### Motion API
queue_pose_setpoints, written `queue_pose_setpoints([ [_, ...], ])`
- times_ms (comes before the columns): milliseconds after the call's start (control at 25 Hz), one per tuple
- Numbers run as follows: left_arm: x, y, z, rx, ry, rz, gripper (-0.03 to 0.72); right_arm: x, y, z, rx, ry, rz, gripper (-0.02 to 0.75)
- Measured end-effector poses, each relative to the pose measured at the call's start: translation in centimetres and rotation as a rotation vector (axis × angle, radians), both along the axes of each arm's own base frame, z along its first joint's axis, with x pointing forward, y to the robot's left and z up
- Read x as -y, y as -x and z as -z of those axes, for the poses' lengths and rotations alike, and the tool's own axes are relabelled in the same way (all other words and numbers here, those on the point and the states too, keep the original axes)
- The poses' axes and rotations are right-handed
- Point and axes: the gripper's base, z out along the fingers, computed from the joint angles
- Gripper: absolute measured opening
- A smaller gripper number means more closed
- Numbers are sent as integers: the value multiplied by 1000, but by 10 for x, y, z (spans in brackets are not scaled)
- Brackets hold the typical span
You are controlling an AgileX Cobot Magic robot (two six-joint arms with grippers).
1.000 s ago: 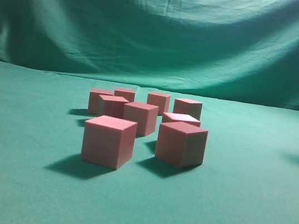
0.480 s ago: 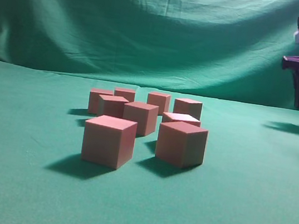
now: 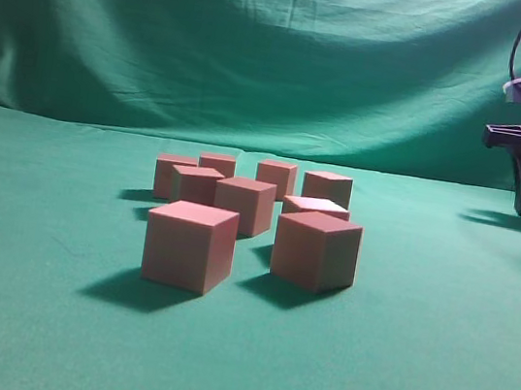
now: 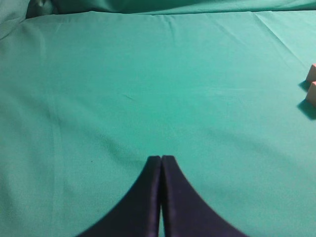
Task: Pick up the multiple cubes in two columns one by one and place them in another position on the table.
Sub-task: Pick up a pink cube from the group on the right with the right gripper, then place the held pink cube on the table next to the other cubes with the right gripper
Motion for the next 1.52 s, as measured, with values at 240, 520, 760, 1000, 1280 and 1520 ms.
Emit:
queue_pose_setpoints([
  [240, 0, 0, 0, 0, 0, 0, 0, 0, 0, -2, -12, -3, 3, 265],
  [520, 0, 0, 0, 0, 0, 0, 0, -10, 5, -56, 12, -98, -52, 265],
  [760, 0, 0, 0, 0, 0, 0, 0, -46, 40, -138, 80, -210, -240, 265],
  [1000, 0, 0, 0, 0, 0, 0, 0, -117, 83, -180, 134, -264, -468, 265],
  [1280, 0, 0, 0, 0, 0, 0, 0, -232, 163, -156, -22, -272, -832, 265],
  [1520, 0, 0, 0, 0, 0, 0, 0, -307, 238, -127, -136, -227, -1166, 265],
])
